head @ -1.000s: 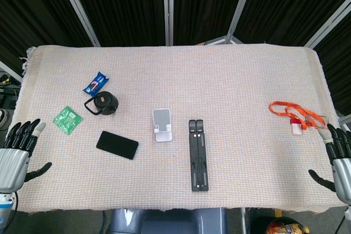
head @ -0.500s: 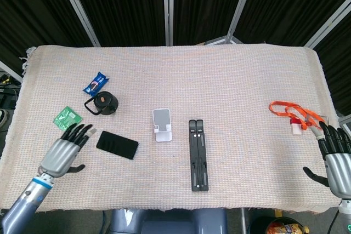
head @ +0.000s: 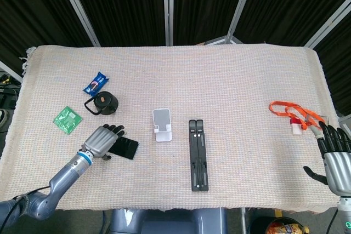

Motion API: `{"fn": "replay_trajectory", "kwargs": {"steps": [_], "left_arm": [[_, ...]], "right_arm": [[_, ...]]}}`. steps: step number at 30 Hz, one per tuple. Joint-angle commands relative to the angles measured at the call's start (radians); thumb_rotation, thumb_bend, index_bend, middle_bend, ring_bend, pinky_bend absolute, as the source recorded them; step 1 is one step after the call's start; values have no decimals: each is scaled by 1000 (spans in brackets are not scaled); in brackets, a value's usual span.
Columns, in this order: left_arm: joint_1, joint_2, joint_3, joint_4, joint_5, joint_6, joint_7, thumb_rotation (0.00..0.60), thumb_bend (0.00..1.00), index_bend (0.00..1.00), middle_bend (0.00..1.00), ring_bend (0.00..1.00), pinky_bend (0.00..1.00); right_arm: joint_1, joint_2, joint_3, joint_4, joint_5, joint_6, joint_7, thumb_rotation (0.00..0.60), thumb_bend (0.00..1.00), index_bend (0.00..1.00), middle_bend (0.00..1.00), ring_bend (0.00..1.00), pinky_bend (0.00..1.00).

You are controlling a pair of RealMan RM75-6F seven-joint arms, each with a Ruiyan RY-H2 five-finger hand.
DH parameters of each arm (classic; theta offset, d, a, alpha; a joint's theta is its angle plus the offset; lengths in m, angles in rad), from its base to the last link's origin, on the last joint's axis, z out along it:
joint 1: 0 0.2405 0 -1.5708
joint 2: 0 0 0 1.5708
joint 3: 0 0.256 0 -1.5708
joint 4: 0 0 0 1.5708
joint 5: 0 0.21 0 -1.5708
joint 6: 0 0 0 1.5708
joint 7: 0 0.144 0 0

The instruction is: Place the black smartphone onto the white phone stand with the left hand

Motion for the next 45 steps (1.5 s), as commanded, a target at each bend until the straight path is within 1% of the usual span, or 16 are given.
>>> {"fn": "replay_trajectory", "kwargs": {"steps": [1, 8, 12, 14, 16, 18, 21, 24, 31, 33, 36, 38, 39, 41, 43, 45], "left_arm": [[-19, -13, 7, 21, -32, -19, 16, 600, 0, 204, 121, 198, 260], [-42, -43, 20, 59, -73, -20, 31, 600, 0, 214, 127, 207, 271], [-51, -63, 30, 77, -83, -6, 47, 600, 0, 255, 161, 235, 299], [-56, -71, 35, 86, -88, -3, 56, 600, 1, 320, 234, 296, 343], [-59, -80, 37, 91, -100, 4, 59, 600, 24, 460, 392, 428, 430], [-59, -85, 37, 93, -99, 19, 60, 600, 53, 538, 465, 488, 470], [-58, -82, 45, 85, -101, 35, 65, 600, 78, 556, 477, 499, 478], [-58, -62, 50, 58, -97, 51, 60, 600, 79, 566, 482, 506, 478], [-37, 30, 55, -39, 30, 133, -32, 600, 79, 567, 482, 506, 478], [-34, 62, 50, -71, 75, 160, -63, 600, 79, 567, 482, 506, 478], [-34, 82, 44, -90, 111, 185, -81, 600, 78, 568, 482, 506, 479], [-39, 92, 28, -97, 167, 226, -94, 600, 77, 569, 483, 509, 485], [-43, 93, 20, -91, 204, 250, -105, 600, 76, 574, 487, 513, 490], [-62, 81, 0, -39, 319, 320, -116, 600, 73, 582, 494, 519, 496], [-106, 64, -9, 54, 438, 357, -118, 600, 57, 596, 502, 525, 496], [-160, 55, -4, 146, 543, 365, -123, 600, 38, 629, 522, 540, 496]], "right_arm": [[0, -1, 0, 3, 5, -3, -1, 600, 0, 0, 0, 0, 0], [2, -5, -1, 5, 10, -8, -6, 600, 0, 0, 0, 0, 0], [3, -7, -1, 5, 10, -11, -9, 600, 0, 0, 0, 0, 0], [4, -7, -1, 5, 12, -12, -10, 600, 0, 0, 0, 0, 0], [5, -8, -1, 5, 13, -13, -9, 600, 0, 0, 0, 0, 0], [5, -8, -1, 6, 14, -14, -9, 600, 0, 0, 0, 0, 0], [6, -9, 0, 8, 17, -16, -7, 600, 0, 0, 0, 0, 0], [6, -8, 0, 8, 18, -16, -4, 600, 0, 0, 0, 0, 0], [4, -4, -1, 6, 17, -12, 5, 600, 0, 0, 0, 0, 0], [3, -2, -1, 4, 19, -10, 8, 600, 0, 0, 0, 0, 0], [2, -1, -1, 4, 20, -9, 11, 600, 0, 0, 0, 0, 0], [1, 0, 0, 4, 24, -8, 14, 600, 0, 0, 0, 0, 0], [1, 0, 1, 4, 26, -9, 17, 600, 0, 0, 0, 0, 0], [2, 2, 2, 4, 31, -13, 30, 600, 0, 0, 0, 0, 0], [1, 5, 7, 6, 41, -13, 36, 600, 0, 0, 0, 0, 0], [1, 8, 11, 7, 49, -12, 43, 600, 0, 0, 0, 0, 0]]}}
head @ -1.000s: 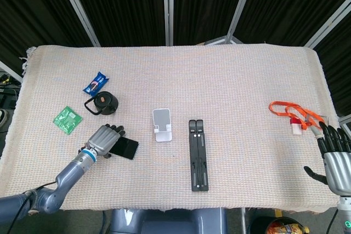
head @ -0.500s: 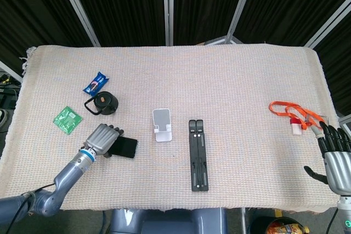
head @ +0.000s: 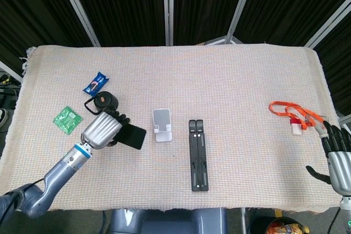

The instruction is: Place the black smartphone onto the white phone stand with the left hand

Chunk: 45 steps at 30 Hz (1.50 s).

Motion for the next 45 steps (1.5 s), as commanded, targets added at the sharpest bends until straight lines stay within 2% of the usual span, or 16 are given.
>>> {"fn": "replay_trajectory", "kwargs": {"steps": [1, 4, 7, 11, 14, 23, 26, 45], "left_arm": [[-125, -24, -13, 223, 286, 84, -29, 600, 38, 639, 528, 545, 496], [-230, -21, 19, 376, 456, 90, -53, 600, 40, 641, 529, 545, 496], [-322, -18, 43, 470, 553, 64, -64, 600, 34, 633, 524, 545, 496], [-378, -16, 60, 512, 594, 35, -69, 600, 25, 616, 510, 545, 495], [-450, -14, 88, 532, 643, -30, -59, 600, 25, 608, 506, 545, 493], [-538, -2, 132, 522, 666, -129, -45, 600, 26, 591, 484, 528, 480], [-548, -7, 130, 522, 650, -139, -40, 600, 27, 582, 477, 520, 474], [-596, -148, 135, 607, 574, -194, 7, 600, 29, 573, 469, 514, 463]], "right_arm": [[-1, 4, 6, 3, 12, -1, 10, 600, 0, 0, 0, 0, 0], [0, 8, 12, 9, 30, -7, 22, 600, 0, 0, 0, 0, 0], [-2, 11, 21, 19, 57, -13, 39, 600, 0, 0, 0, 0, 0], [-3, 14, 24, 28, 70, -17, 53, 600, 0, 0, 0, 0, 0], [-8, 20, 30, 35, 83, -14, 74, 600, 0, 0, 0, 0, 0], [-16, 29, 37, 39, 97, -8, 95, 600, 0, 0, 0, 0, 0], [-18, 33, 40, 41, 102, -5, 104, 600, 0, 0, 0, 0, 0], [-22, 43, 49, 61, 123, -18, 151, 600, 0, 0, 0, 0, 0]]}}
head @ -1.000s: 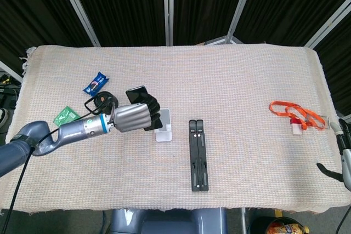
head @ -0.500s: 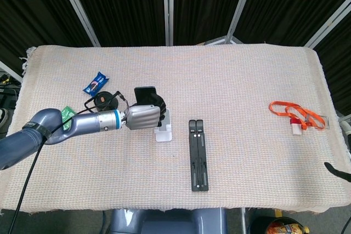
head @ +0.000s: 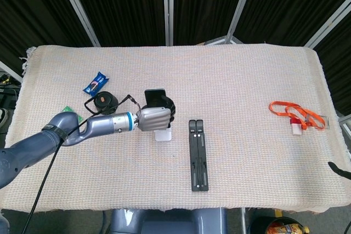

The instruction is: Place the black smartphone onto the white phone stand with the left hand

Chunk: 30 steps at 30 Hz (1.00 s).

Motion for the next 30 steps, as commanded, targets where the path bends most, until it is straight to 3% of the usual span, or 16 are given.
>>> {"fn": "replay_trajectory", "kwargs": {"steps": [1, 10, 14, 17, 19, 21, 24, 30], "left_arm": [[-8, -11, 4, 6, -8, -6, 3, 600, 29, 573, 469, 514, 463], [-29, -53, 29, 23, -15, -18, 14, 600, 30, 547, 429, 476, 435], [-40, -47, 40, 23, -14, -25, 27, 600, 31, 486, 337, 388, 385], [-42, -39, 40, 20, -20, -31, 46, 600, 29, 373, 175, 231, 308], [-38, -33, 33, 13, -34, -41, 73, 600, 11, 220, 49, 99, 241], [-35, -29, 27, 2, -44, -46, 97, 600, 0, 105, 1, 25, 193], [-28, -22, 15, -16, -65, -54, 126, 600, 0, 5, 0, 0, 126], [-20, 14, 9, -66, -81, -35, 149, 600, 0, 0, 0, 0, 69]], "right_arm": [[-1, 1, 0, 3, 1, -1, 5, 600, 0, 0, 0, 0, 0], [-7, 4, 2, 3, 3, 6, 10, 600, 0, 0, 0, 0, 0], [-9, 5, 2, 4, 3, 6, 14, 600, 0, 0, 0, 0, 0], [-10, 6, 2, 4, 3, 8, 16, 600, 0, 0, 0, 0, 0], [-11, 6, 2, 2, 1, 9, 16, 600, 0, 0, 0, 0, 0], [-11, 7, 2, 1, 1, 10, 14, 600, 0, 0, 0, 0, 0], [-11, 7, 2, 0, 0, 9, 13, 600, 0, 0, 0, 0, 0], [-10, 6, 1, -1, -1, 6, 14, 600, 0, 0, 0, 0, 0]]}}
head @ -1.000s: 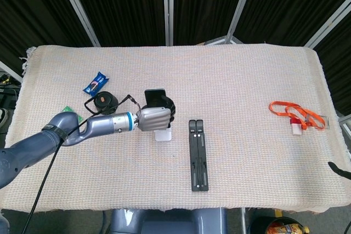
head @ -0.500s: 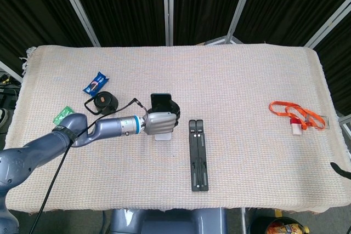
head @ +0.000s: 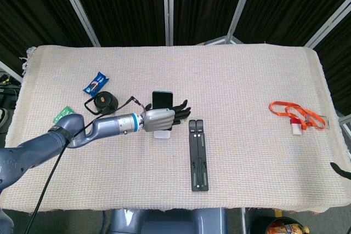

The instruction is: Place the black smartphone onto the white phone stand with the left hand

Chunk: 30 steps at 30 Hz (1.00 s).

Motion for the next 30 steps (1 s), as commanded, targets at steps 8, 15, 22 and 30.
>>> {"fn": "replay_trajectory", "kwargs": {"steps": [8, 15, 22, 30], "left_arm": [[136, 96, -104, -158, -147, 209, 14, 600, 0, 0, 0, 0, 25], [448, 82, -228, -479, -555, 459, -4, 600, 0, 0, 0, 0, 0], [667, 160, -193, -778, -804, 599, 76, 600, 0, 0, 0, 0, 0], [827, 189, -97, -880, -828, 721, 64, 600, 0, 0, 0, 0, 0]], "right_arm": [[-5, 4, -5, -11, -25, 16, 3, 600, 0, 0, 0, 0, 0], [-12, 11, -12, -21, -50, 34, 14, 600, 0, 0, 0, 0, 0], [-13, 14, -18, -25, -69, 39, 21, 600, 0, 0, 0, 0, 0], [-12, 13, -23, -34, -89, 45, 13, 600, 0, 0, 0, 0, 0]]}}
